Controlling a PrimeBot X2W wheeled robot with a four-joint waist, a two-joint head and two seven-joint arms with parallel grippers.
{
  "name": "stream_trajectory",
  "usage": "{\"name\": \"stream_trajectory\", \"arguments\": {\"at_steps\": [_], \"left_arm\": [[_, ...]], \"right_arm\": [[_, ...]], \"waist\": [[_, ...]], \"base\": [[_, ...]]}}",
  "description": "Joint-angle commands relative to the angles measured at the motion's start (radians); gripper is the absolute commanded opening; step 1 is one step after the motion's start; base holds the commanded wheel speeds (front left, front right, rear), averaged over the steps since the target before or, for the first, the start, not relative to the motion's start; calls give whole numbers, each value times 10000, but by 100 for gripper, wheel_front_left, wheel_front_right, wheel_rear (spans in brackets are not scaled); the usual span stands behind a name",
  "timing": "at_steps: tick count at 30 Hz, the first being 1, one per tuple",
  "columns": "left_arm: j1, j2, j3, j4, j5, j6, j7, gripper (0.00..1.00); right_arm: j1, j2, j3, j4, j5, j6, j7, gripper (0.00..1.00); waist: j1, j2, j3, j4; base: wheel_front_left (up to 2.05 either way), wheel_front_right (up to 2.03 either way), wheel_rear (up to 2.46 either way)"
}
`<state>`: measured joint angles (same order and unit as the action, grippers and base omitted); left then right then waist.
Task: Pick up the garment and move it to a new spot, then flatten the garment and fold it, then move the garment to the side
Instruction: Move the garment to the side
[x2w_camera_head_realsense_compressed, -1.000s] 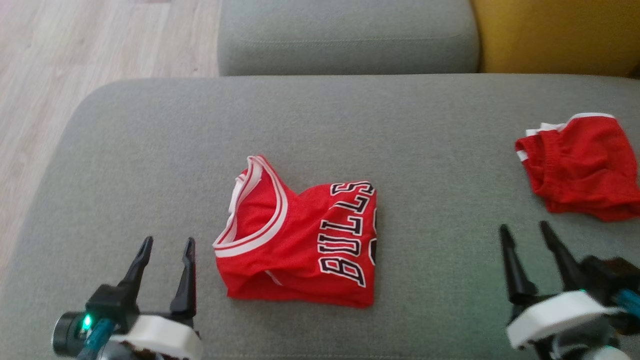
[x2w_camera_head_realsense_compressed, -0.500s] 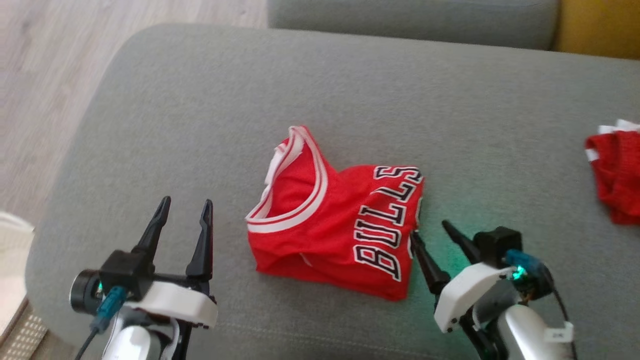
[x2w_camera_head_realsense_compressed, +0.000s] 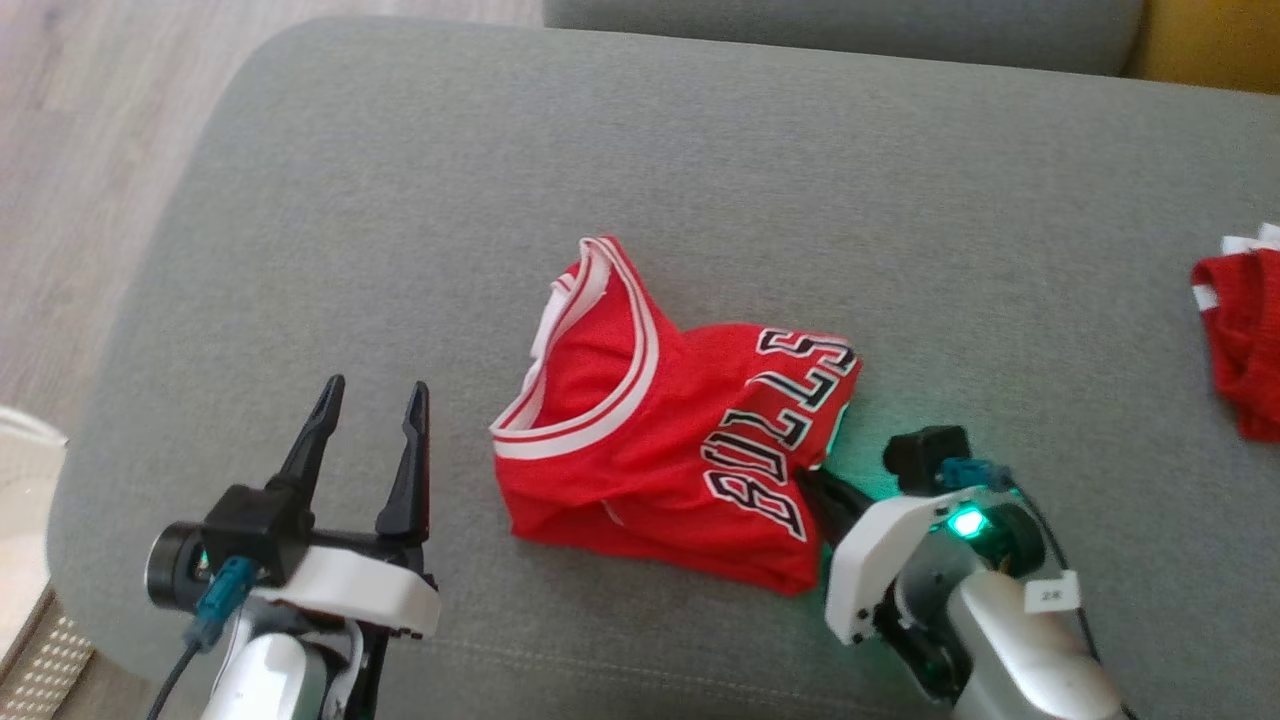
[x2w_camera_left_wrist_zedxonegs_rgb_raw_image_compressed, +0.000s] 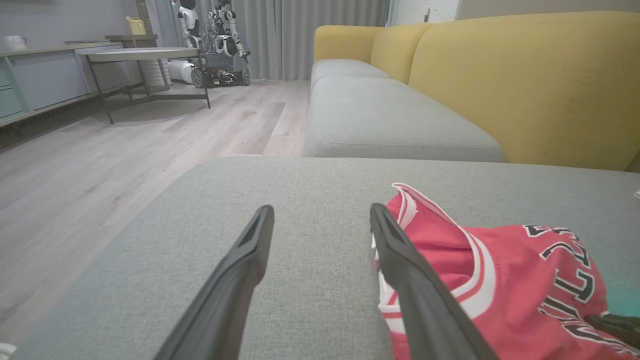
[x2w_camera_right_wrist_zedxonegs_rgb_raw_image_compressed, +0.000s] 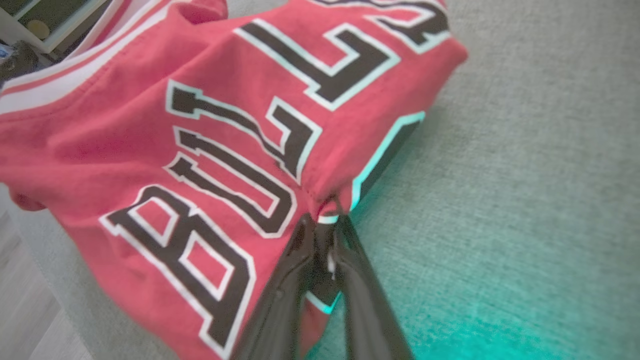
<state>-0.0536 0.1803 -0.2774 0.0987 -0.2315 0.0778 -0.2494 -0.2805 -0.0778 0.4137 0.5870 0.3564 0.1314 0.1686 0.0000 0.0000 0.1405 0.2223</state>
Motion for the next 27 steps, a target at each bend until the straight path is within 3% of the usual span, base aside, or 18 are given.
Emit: {"name": "stream_trajectory", "arguments": {"at_steps": [1, 10, 18, 22, 27], "left_arm": [[-532, 72, 398, -292, -87, -22, -104, 100], [-570, 125, 527, -543, -29, -61, -120, 100], [-809, 202, 542, -772, 121, -149, -122, 100], [-1060, 272, 420, -769, 200, -276, -123, 100], [-1586, 271, 174, -755, 302, -473, -122, 100]], "right_arm": [[-103, 30, 357, -128, 14, -7, -6, 0], [-803, -1433, 495, -1294, -347, -7, -409, 0], [-1582, -2717, -1097, -2223, -590, -7, -242, 0], [-2700, -2835, -1824, -1790, -536, -7, -384, 0], [-3909, -3141, -2634, -478, -527, -7, -738, 0]], "waist": [[0, 0, -13, -138], [0, 0, 215, -1424], [0, 0, 652, -2711], [0, 0, 1021, -3154], [0, 0, 1548, -3188]], "base": [[0, 0, 0], [0, 0, 0], [0, 0, 0], [0, 0, 0], [0, 0, 0]]}}
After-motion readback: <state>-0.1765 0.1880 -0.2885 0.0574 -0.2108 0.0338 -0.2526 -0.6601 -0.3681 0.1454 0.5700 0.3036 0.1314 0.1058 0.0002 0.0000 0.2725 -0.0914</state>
